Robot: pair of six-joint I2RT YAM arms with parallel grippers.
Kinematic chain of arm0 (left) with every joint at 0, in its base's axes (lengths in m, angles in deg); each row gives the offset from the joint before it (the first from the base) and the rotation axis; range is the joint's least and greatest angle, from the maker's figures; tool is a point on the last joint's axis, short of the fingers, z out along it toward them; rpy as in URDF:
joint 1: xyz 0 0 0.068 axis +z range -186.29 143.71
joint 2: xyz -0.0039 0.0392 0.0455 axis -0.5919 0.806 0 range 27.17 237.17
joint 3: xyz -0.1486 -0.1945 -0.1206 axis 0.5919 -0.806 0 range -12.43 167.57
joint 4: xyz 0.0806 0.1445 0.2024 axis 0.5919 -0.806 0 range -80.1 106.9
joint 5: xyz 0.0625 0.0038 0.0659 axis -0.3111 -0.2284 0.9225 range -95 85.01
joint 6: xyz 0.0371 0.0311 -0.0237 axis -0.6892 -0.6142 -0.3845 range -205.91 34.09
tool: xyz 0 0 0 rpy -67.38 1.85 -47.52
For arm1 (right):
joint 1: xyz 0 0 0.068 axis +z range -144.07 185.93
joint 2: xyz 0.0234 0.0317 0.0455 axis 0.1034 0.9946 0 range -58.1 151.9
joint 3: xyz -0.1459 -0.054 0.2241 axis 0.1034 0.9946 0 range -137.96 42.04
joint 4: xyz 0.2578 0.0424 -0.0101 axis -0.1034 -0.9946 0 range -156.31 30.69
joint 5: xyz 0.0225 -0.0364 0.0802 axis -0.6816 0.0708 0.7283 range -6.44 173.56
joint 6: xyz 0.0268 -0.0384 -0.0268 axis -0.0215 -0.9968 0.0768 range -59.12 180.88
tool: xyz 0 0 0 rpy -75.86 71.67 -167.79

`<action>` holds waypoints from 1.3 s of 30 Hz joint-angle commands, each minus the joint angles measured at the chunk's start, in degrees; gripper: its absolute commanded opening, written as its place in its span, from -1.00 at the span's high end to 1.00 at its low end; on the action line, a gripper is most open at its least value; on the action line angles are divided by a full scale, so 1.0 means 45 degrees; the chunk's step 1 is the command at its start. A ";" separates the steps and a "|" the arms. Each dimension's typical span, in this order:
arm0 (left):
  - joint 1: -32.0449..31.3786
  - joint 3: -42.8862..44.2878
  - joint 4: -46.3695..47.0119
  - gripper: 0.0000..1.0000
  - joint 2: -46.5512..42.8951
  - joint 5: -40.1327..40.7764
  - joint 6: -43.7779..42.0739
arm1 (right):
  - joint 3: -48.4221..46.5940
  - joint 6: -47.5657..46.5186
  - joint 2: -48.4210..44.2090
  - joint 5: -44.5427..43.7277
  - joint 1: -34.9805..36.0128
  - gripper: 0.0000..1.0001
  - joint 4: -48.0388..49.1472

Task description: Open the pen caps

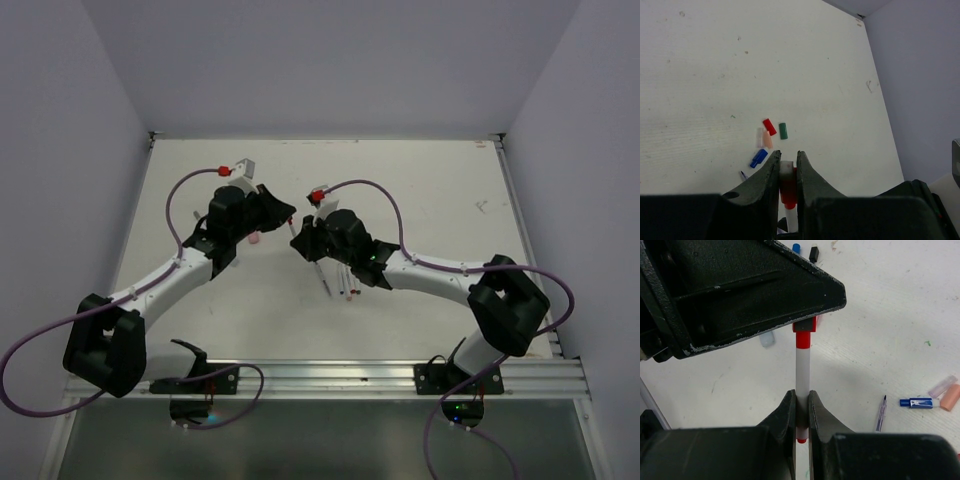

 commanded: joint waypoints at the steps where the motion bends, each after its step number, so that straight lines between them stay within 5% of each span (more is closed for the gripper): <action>1: -0.0050 0.0143 0.0359 1.00 -0.0178 -0.0320 -0.0254 | 0.0340 -0.0188 -0.0607 0.0558 -0.0006 1.00 0.0682; 13: 0.1687 -0.0268 0.4438 1.00 -0.1604 -0.2506 0.0527 | 0.2509 -0.0226 -0.1272 0.4602 -0.0025 1.00 0.3027; 24: 0.2332 0.0162 0.7821 1.00 -0.1565 -0.2392 0.1484 | 0.3369 -0.1262 -0.1603 0.6147 -0.0025 1.00 0.2872; 39: 0.1963 0.0104 0.4485 1.00 -0.3537 0.5183 0.1347 | 0.3175 -0.1438 -0.1507 0.1385 0.0559 1.00 0.0138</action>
